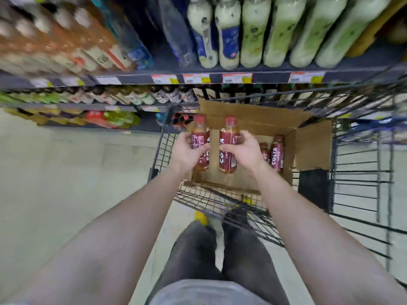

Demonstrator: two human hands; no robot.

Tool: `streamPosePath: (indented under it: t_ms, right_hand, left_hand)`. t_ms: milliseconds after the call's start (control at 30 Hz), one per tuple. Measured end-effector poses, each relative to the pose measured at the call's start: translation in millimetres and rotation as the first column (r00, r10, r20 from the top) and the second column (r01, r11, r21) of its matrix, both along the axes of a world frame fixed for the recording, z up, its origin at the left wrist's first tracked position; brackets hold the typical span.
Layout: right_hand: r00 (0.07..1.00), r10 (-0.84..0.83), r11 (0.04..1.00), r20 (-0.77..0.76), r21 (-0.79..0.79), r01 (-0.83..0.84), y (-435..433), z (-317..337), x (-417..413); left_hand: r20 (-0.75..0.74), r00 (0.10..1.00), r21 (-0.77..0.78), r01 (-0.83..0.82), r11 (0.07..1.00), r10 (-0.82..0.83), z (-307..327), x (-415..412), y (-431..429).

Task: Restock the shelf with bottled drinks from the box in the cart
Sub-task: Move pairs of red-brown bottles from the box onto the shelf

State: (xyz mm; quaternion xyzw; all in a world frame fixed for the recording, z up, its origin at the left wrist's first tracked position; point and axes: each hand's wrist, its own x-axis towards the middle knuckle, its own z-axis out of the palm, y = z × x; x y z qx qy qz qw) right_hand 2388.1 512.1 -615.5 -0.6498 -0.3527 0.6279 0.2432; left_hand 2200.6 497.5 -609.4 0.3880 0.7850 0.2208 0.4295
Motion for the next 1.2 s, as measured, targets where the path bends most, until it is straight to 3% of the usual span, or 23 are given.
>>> streamPosePath:
  t_ms: [200, 367, 500, 733, 1000, 1200]
  right_hand:
    - [0.997, 0.061, 0.984, 0.049, 0.163, -0.069, -11, 65, -55]
    - [0.991, 0.118, 0.942, 0.058, 0.31, -0.13, -40, 108, -119]
    - [0.993, 0.104, 0.918, 0.049, 0.38, -0.115, -79, 137, -183]
    - [0.971, 0.237, 0.823, 0.043, 0.521, -0.224, -144, 202, -307]
    - [0.916, 0.391, 0.69, 0.085, 0.632, -0.353, -167, 263, -421]
    - [0.902, 0.394, 0.62, 0.176, 0.673, -0.402, -138, 272, -528]
  left_hand:
    - [0.086, 0.984, 0.161, -0.166, 0.973, 0.154, 52, -47, -31]
    - [0.102, 0.979, 0.294, -0.199, 0.935, 0.177, 101, -105, -70]
    - [0.112, 0.959, 0.384, -0.282, 0.879, 0.259, 132, -167, -119]
    - [0.067, 0.919, 0.524, -0.363, 0.77, 0.388, 197, -281, -204]
    - [0.049, 0.87, 0.617, -0.413, 0.67, 0.491, 258, -396, -245]
    - [0.049, 0.836, 0.642, -0.445, 0.624, 0.546, 272, -486, -239]
